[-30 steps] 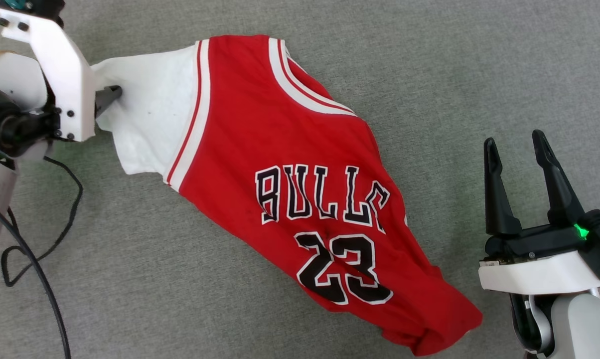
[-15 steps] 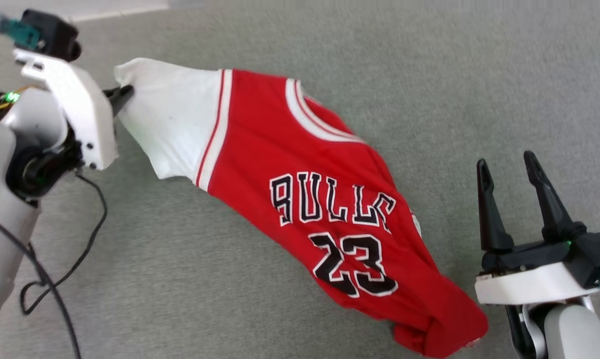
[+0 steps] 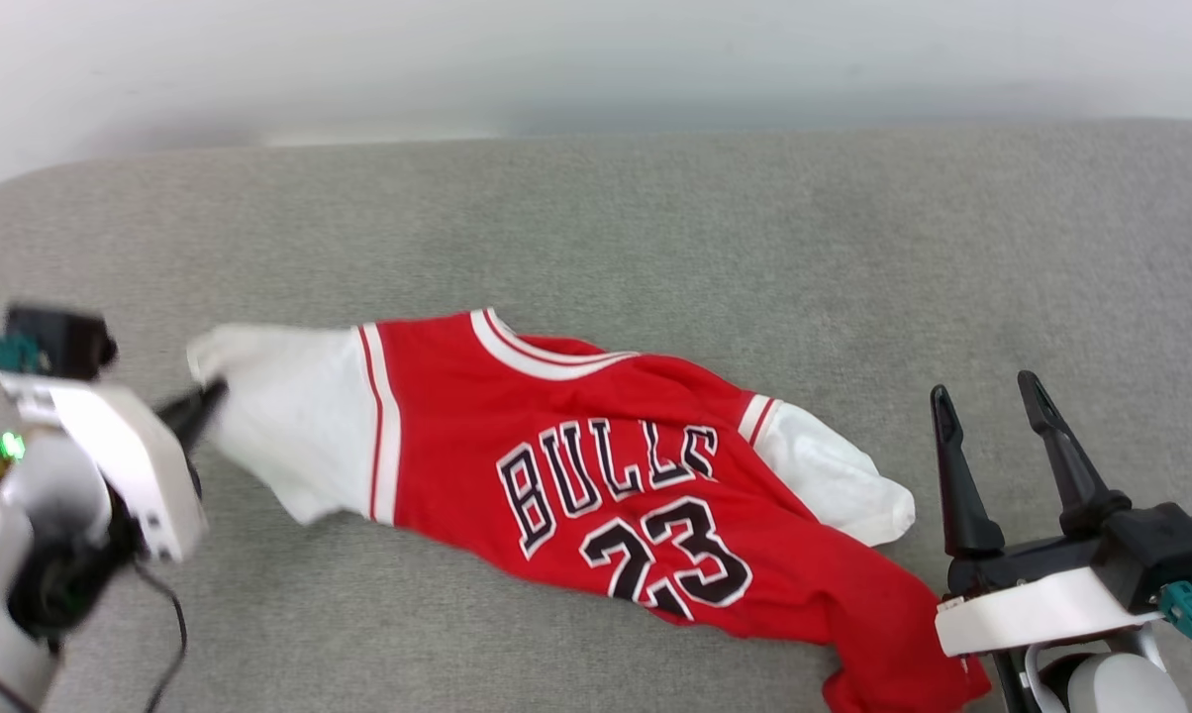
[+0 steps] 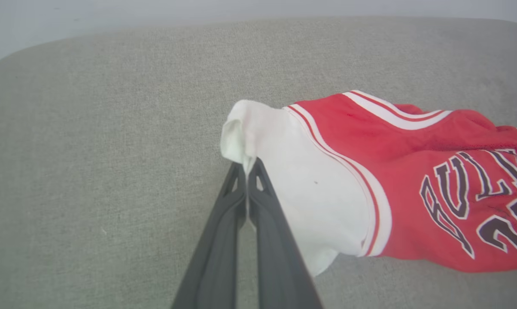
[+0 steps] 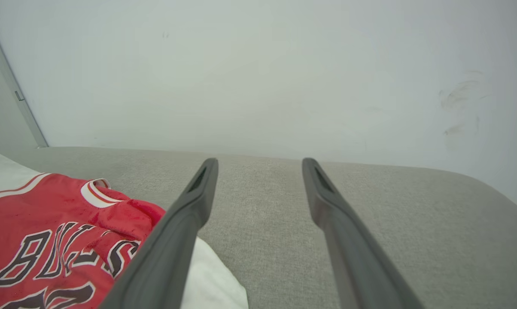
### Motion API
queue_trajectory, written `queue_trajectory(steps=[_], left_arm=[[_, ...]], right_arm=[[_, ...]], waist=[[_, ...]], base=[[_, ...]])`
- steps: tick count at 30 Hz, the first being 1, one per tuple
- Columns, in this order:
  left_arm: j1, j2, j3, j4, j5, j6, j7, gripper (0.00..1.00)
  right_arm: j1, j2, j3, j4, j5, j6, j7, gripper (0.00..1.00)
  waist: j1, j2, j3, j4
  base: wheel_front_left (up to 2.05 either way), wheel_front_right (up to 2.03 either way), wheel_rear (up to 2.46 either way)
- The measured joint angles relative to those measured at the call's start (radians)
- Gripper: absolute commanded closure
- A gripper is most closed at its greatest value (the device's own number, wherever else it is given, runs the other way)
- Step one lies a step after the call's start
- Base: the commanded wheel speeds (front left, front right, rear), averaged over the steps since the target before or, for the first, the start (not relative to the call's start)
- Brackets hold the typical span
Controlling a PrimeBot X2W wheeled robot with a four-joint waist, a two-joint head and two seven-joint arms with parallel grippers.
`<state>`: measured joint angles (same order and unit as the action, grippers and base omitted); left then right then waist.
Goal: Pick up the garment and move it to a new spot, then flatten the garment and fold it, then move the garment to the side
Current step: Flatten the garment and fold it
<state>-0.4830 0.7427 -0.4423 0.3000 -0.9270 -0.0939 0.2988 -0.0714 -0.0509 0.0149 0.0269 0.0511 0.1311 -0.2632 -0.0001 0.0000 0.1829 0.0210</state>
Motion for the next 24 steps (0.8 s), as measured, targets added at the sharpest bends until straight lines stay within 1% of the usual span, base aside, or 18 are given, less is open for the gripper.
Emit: queue_trajectory(steps=[3,5,6,7,8,9,12,14,17,18,21,22,24], left_arm=[[0.116,-0.002,-0.002,-0.035,-0.017,0.019,-0.036,1.00],[0.177,-0.015,-0.005,-0.048,-0.023,0.031,-0.063,1.00],[0.205,-0.026,-0.007,-0.053,-0.027,0.037,-0.080,0.94],[0.228,-0.036,-0.010,-0.055,-0.026,0.043,-0.098,0.62],[0.246,-0.043,-0.013,-0.055,-0.021,0.048,-0.119,0.09],[0.257,-0.051,-0.015,-0.054,-0.009,0.050,-0.144,0.00],[0.262,-0.077,-0.012,-0.056,0.030,0.048,-0.251,0.00],[0.257,-0.098,0.000,-0.065,0.066,0.045,-0.351,0.00],[0.251,-0.107,0.014,-0.086,0.135,0.045,-0.495,0.00],[0.251,-0.108,0.020,-0.097,0.163,0.049,-0.522,0.00],[0.260,-0.124,0.054,-0.160,0.236,0.078,-0.556,0.00],[0.270,-0.134,0.075,-0.189,0.257,0.090,-0.559,0.00],[0.294,-0.172,0.133,-0.270,0.311,0.110,-0.559,0.00]], right_arm=[[0.011,0.000,0.000,0.004,0.000,0.000,0.000,0.00],[0.014,0.000,0.000,0.006,0.000,0.000,0.000,0.00],[0.015,0.000,0.000,0.007,0.000,0.000,0.000,0.00],[0.015,0.000,0.000,0.010,0.000,0.000,0.000,0.00],[0.017,0.000,0.000,0.012,0.001,0.000,0.000,0.00],[0.020,0.000,-0.001,0.015,0.001,0.000,0.000,0.00],[0.025,0.000,0.001,0.028,0.000,0.000,0.000,0.00],[0.025,0.000,0.000,0.032,-0.006,0.000,0.000,0.00],[0.025,0.000,-0.002,0.035,-0.008,0.000,0.000,0.00],[0.024,0.000,0.001,0.034,-0.004,0.000,0.011,0.00],[0.013,-0.029,0.031,0.019,0.036,0.000,0.119,0.00],[0.003,-0.052,0.042,0.007,0.053,0.000,0.177,0.00],[-0.025,-0.119,0.072,-0.019,0.085,0.000,0.315,0.00]], waist=[[-0.0001,0.0000,-0.021,0.019],[-0.0001,0.0000,-0.030,0.026],[-0.0001,0.0000,-0.033,0.029],[0.0000,0.0000,-0.036,0.030],[-0.0001,0.0000,-0.039,0.032],[-0.0001,0.0000,-0.041,0.033],[0.0000,0.0000,-0.047,0.036],[0.0000,0.0000,-0.054,0.039],[0.0000,0.0000,-0.065,0.043],[0.0000,0.0000,-0.068,0.045],[0.0000,0.0000,-0.073,0.053],[0.0000,0.0000,-0.072,0.057],[0.0000,0.0000,-0.068,0.065]], base=[[0.00,0.00,0.00],[0.00,0.00,0.00],[0.00,0.00,0.00],[0.00,0.00,0.00],[0.00,0.00,0.00],[0.00,0.00,0.00],[0.00,0.00,0.00],[0.00,0.00,0.00],[0.00,0.00,0.00],[0.00,0.00,0.00],[0.00,0.00,0.00],[0.00,0.00,0.00],[0.00,0.00,0.00]])
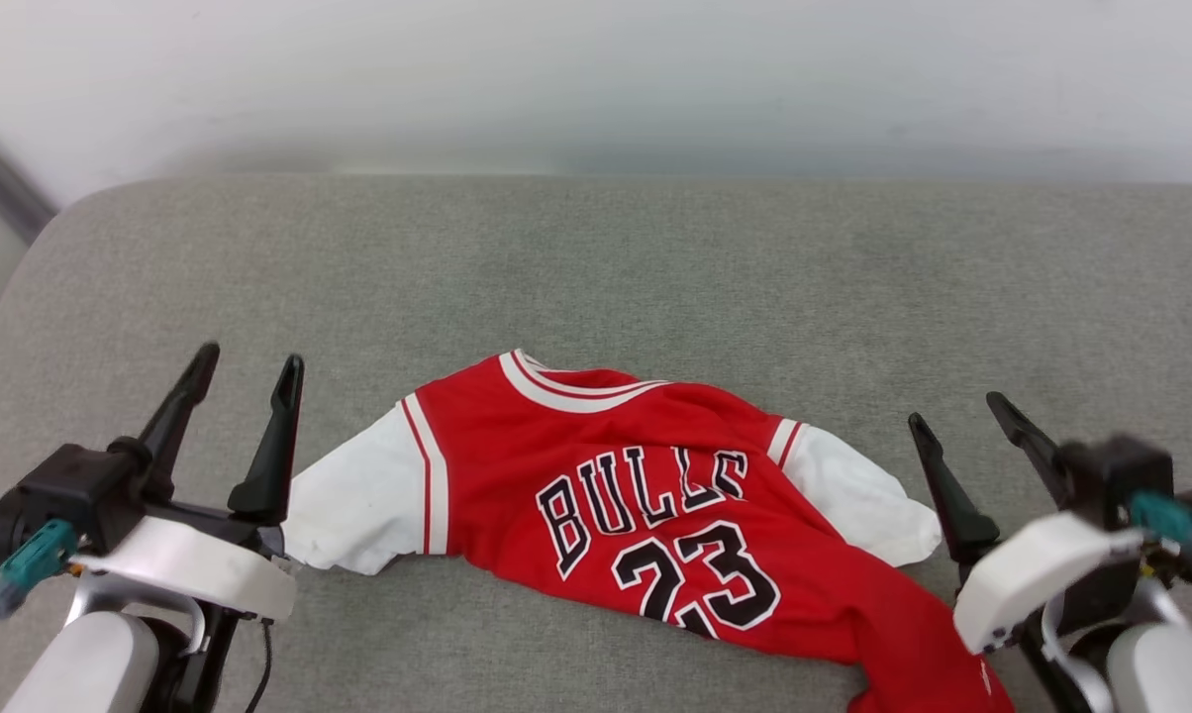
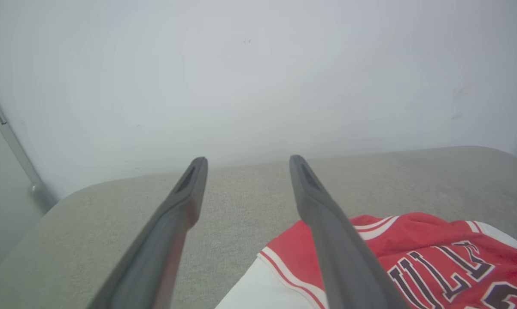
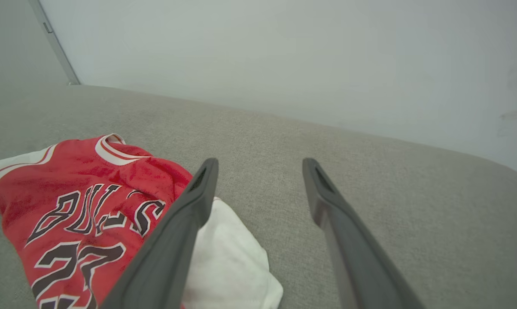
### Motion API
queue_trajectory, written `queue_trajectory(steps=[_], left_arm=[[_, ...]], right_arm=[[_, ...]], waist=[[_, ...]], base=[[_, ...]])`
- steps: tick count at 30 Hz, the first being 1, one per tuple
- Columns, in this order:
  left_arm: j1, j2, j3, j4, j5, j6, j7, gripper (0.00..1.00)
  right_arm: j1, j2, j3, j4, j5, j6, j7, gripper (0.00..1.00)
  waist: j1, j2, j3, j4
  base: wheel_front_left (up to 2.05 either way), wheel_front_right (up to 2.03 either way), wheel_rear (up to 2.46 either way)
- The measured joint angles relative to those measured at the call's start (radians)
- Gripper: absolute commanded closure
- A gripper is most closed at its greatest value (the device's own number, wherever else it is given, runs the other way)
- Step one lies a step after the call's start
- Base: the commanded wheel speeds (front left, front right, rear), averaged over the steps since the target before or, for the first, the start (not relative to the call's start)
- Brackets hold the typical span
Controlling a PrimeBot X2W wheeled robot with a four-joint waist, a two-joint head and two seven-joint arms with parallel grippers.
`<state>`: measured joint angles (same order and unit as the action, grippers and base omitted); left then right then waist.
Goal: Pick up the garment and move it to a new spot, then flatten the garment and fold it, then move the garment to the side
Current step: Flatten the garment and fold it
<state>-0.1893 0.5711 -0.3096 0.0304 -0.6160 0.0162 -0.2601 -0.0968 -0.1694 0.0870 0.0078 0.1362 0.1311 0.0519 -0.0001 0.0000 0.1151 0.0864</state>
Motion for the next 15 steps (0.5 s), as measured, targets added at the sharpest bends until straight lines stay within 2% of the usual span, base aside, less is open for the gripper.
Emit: queue_trajectory(steps=[3,6,8,11,15], left_arm=[[0.048,-0.048,0.065,-0.098,0.091,0.010,-0.003,0.00],[0.105,-0.093,0.100,-0.147,0.155,0.001,-0.003,0.00],[0.118,-0.124,0.121,-0.171,0.183,-0.008,-0.003,0.00],[0.134,-0.171,0.143,-0.187,0.209,-0.033,-0.003,0.00],[0.139,-0.213,0.159,-0.188,0.242,-0.068,-0.003,0.00]], right_arm=[[-0.049,-0.091,0.046,-0.028,0.071,0.000,0.261,0.00],[-0.101,-0.155,0.078,-0.045,0.139,0.000,0.518,0.00],[-0.134,-0.178,0.081,-0.046,0.177,0.000,0.652,0.00],[-0.173,-0.202,0.100,-0.027,0.189,0.000,0.781,0.00],[-0.193,-0.206,0.106,0.053,0.194,0.000,0.838,0.00]], waist=[[0.0000,0.0000,0.012,0.013],[0.0000,0.0000,0.026,0.030],[0.0001,0.0000,0.037,0.044],[0.0000,0.0000,0.053,0.068],[0.0001,0.0000,0.079,0.102]], base=[[0.00,0.00,0.00],[0.00,0.00,0.00],[0.00,0.00,0.00],[0.00,0.00,0.00],[0.00,0.00,0.00]])
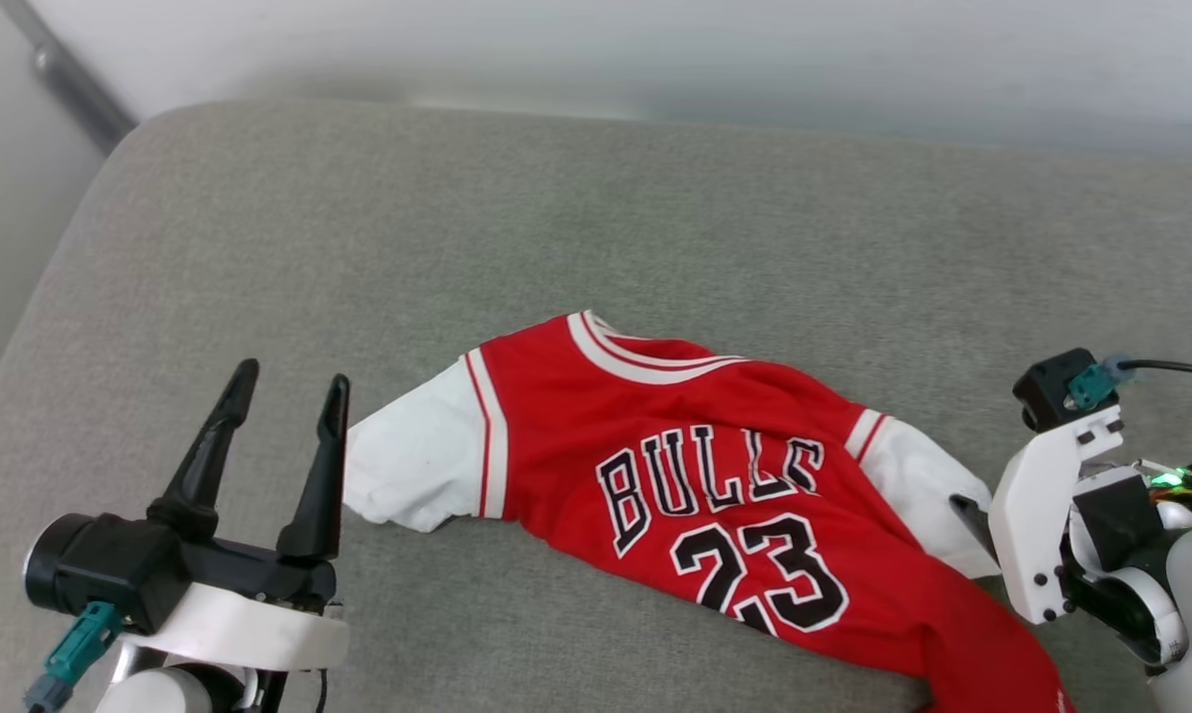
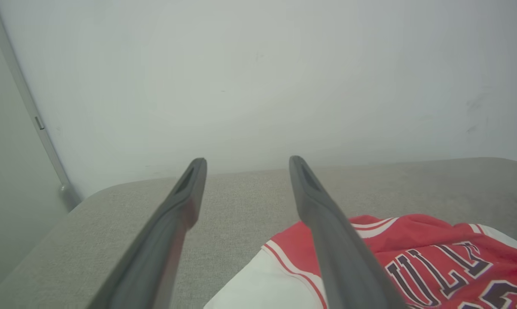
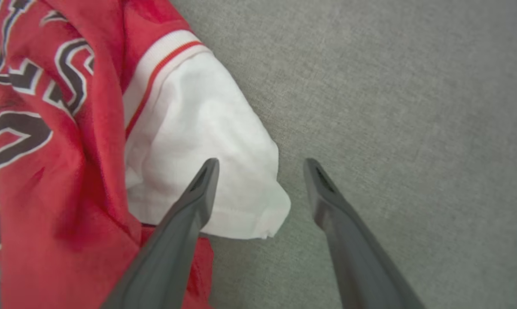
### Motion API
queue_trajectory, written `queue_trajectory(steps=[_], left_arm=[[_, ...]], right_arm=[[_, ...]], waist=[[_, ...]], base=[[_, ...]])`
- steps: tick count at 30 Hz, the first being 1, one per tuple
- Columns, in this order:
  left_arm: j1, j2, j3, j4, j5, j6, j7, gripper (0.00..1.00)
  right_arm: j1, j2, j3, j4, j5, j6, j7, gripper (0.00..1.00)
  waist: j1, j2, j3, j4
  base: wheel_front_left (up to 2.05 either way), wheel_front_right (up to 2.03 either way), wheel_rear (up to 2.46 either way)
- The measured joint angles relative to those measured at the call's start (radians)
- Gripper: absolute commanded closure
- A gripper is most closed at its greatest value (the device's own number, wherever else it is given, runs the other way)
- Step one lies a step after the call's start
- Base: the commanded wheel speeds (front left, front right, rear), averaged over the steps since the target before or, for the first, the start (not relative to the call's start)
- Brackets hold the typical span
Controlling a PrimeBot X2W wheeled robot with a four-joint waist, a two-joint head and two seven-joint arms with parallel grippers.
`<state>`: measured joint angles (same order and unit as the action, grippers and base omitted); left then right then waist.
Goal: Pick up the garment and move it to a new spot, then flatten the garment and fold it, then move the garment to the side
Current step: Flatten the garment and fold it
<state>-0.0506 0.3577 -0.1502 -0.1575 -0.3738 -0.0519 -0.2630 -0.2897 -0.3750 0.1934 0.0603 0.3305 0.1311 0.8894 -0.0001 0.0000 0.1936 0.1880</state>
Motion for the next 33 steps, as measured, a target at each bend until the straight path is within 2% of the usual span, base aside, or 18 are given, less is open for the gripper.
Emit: queue_trajectory(steps=[9,10,11,18,27,32,33], left_arm=[[-0.011,-0.051,0.025,0.020,0.047,-0.045,0.000,0.00],[-0.011,-0.053,0.028,0.022,0.050,-0.047,0.000,0.00],[-0.011,-0.056,0.030,0.024,0.054,-0.051,0.000,0.00],[-0.011,-0.074,0.043,0.038,0.067,-0.063,0.000,0.00],[0.002,-0.089,0.062,0.032,0.063,-0.071,0.000,0.00],[0.004,-0.082,0.060,0.036,0.072,-0.072,0.000,0.00],[0.004,-0.081,0.060,0.038,0.072,-0.073,0.000,0.00]], right_arm=[[-0.019,0.001,0.008,0.154,-0.013,0.000,-0.066,0.00],[-0.020,0.000,0.012,0.162,-0.013,0.000,-0.076,0.54],[-0.023,-0.004,0.017,0.167,-0.014,0.000,-0.088,1.00],[-0.046,-0.063,0.025,0.192,-0.045,0.001,-0.189,1.00],[-0.076,-0.191,-0.073,0.205,-0.091,0.000,-0.225,1.00],[-0.063,-0.223,-0.117,0.264,-0.114,0.000,-0.257,1.00],[-0.061,-0.225,-0.117,0.279,-0.119,0.000,-0.274,0.62]], waist=[[0.0000,0.0000,0.050,0.059],[0.0000,0.0000,0.053,0.061],[0.0000,0.0000,0.056,0.062],[0.0001,0.0000,0.041,0.046],[0.0001,0.0000,-0.002,0.004],[0.0002,0.0000,-0.006,-0.016],[0.0001,0.0000,-0.004,-0.019]], base=[[0.00,0.00,0.00],[0.00,0.00,0.00],[0.00,0.00,0.00],[0.00,0.00,0.00],[0.00,0.00,0.00],[0.00,0.00,0.00],[0.00,0.00,0.00]])
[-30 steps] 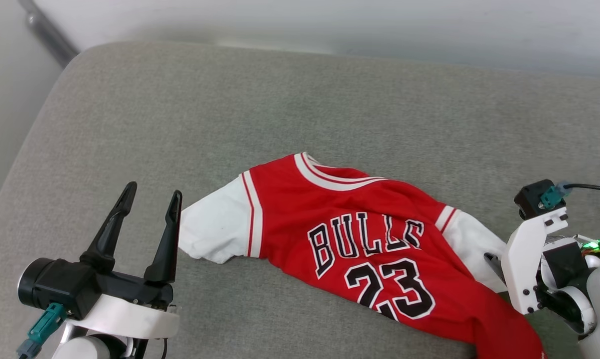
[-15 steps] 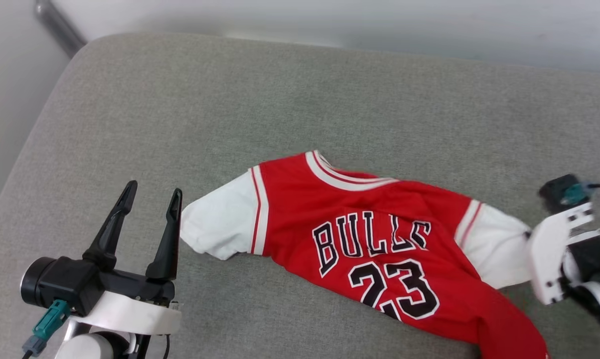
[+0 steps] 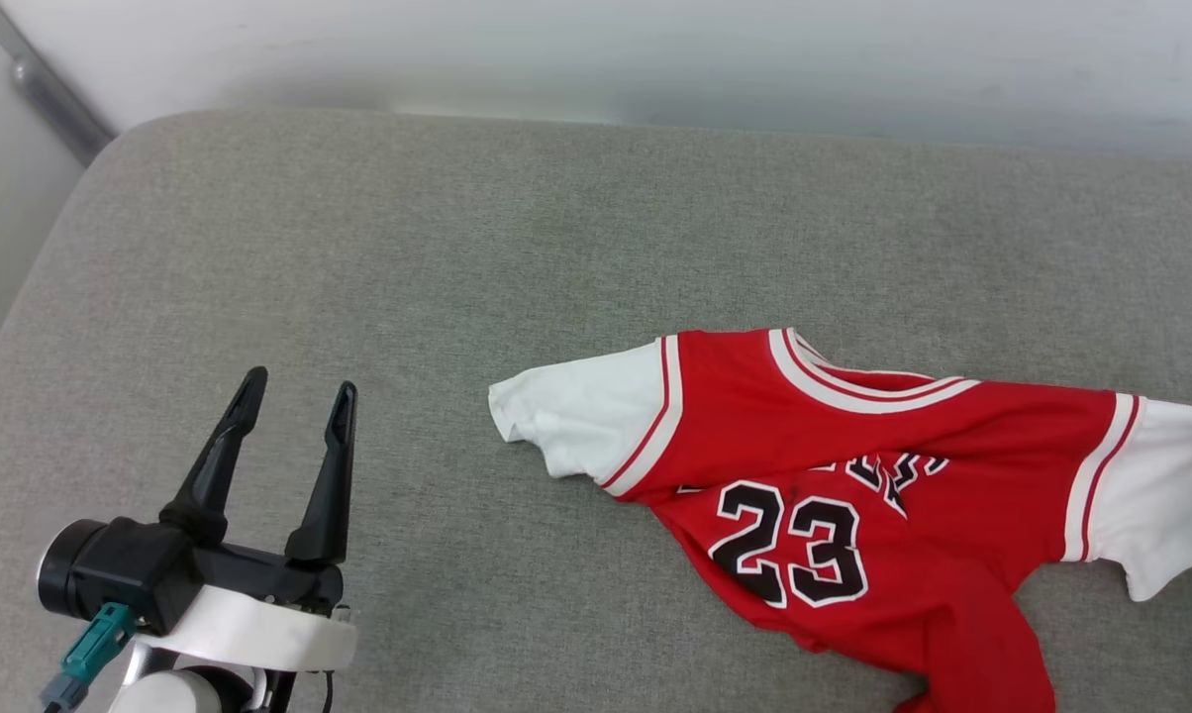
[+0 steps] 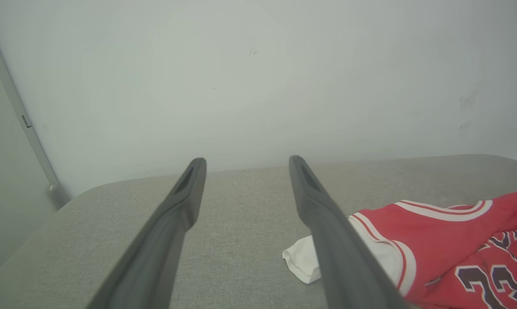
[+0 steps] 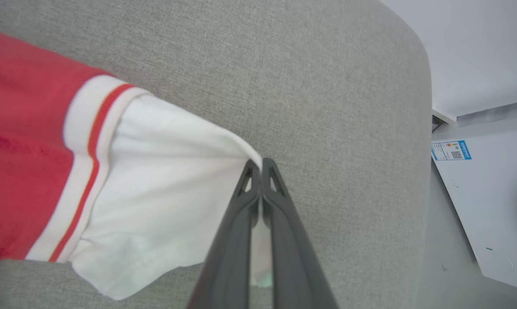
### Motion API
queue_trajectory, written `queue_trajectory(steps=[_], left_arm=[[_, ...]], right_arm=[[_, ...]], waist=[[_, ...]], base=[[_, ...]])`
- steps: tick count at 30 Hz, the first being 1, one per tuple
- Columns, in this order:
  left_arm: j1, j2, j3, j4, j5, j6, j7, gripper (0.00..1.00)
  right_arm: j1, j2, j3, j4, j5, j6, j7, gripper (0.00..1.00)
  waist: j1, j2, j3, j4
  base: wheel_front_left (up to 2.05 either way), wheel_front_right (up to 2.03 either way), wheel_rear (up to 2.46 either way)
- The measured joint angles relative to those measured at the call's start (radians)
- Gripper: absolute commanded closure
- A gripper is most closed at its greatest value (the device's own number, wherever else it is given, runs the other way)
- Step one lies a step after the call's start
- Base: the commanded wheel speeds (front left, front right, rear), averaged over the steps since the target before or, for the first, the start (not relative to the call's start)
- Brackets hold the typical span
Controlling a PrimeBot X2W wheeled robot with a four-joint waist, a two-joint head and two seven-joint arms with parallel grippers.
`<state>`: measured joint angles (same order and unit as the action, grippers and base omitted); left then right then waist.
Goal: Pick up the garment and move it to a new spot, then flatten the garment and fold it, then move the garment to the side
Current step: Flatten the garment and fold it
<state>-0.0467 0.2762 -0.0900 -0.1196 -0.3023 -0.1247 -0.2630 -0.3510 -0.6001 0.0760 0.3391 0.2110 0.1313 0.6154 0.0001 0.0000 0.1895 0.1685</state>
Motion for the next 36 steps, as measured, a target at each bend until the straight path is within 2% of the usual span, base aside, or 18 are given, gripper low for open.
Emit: queue_trajectory(steps=[1,6,9,11,16,21,24,29,33,36], left_arm=[[0.000,0.000,-0.002,0.003,0.000,0.000,0.000,0.00],[-0.012,0.003,-0.005,0.026,0.000,-0.003,0.000,0.00],[-0.020,0.003,-0.002,0.037,-0.010,-0.003,0.000,0.00],[-0.020,0.005,0.001,0.048,-0.011,-0.003,0.000,0.00],[-0.016,0.016,0.026,0.059,-0.028,-0.003,0.000,0.00],[-0.015,0.040,0.037,0.066,-0.037,-0.004,0.002,0.00],[-0.028,0.069,0.032,0.079,-0.068,-0.004,0.049,0.00],[-0.120,0.178,-0.045,0.087,-0.170,-0.005,0.216,0.00],[-0.228,0.294,-0.121,0.100,-0.310,-0.006,0.430,0.00],[-0.294,0.359,-0.158,0.132,-0.399,-0.006,0.621,0.00]], right_arm=[[0.002,0.002,-0.002,0.021,0.001,0.000,-0.013,0.00],[-0.006,0.039,0.018,0.075,-0.006,0.000,-0.141,0.00],[-0.016,0.065,0.024,0.071,-0.027,0.000,-0.224,0.00],[-0.014,0.104,0.002,0.051,-0.013,0.000,-0.280,0.00],[0.018,0.181,-0.051,-0.050,-0.025,0.000,-0.414,0.00],[0.094,0.299,-0.142,-0.184,-0.007,0.000,-0.548,0.00],[0.144,0.375,-0.200,-0.263,-0.001,0.000,-0.622,0.00],[0.198,0.462,-0.237,-0.361,-0.010,0.000,-0.706,0.00],[0.200,0.493,-0.250,-0.407,-0.021,0.000,-0.729,0.00],[0.200,0.508,-0.258,-0.428,-0.031,0.000,-0.737,0.00]], waist=[[0.0000,0.0000,0.002,-0.003],[0.0000,0.0000,0.004,-0.022],[0.0000,0.0000,-0.004,-0.039],[0.0000,0.0000,-0.015,-0.051],[0.0000,0.0000,-0.041,-0.094],[-0.0001,0.0000,-0.058,-0.145],[-0.0001,0.0000,-0.059,-0.177],[-0.0001,0.0000,-0.037,-0.222],[0.0000,0.0000,-0.002,-0.247],[0.0000,0.0000,0.022,-0.265]], base=[[0.00,0.00,0.00],[0.00,0.00,0.00],[0.00,0.00,0.00],[0.00,0.00,0.00],[0.00,0.00,0.00],[0.00,0.00,0.00],[0.00,0.00,0.00],[0.00,0.00,0.00],[0.00,0.00,0.00],[0.00,0.00,0.00]])
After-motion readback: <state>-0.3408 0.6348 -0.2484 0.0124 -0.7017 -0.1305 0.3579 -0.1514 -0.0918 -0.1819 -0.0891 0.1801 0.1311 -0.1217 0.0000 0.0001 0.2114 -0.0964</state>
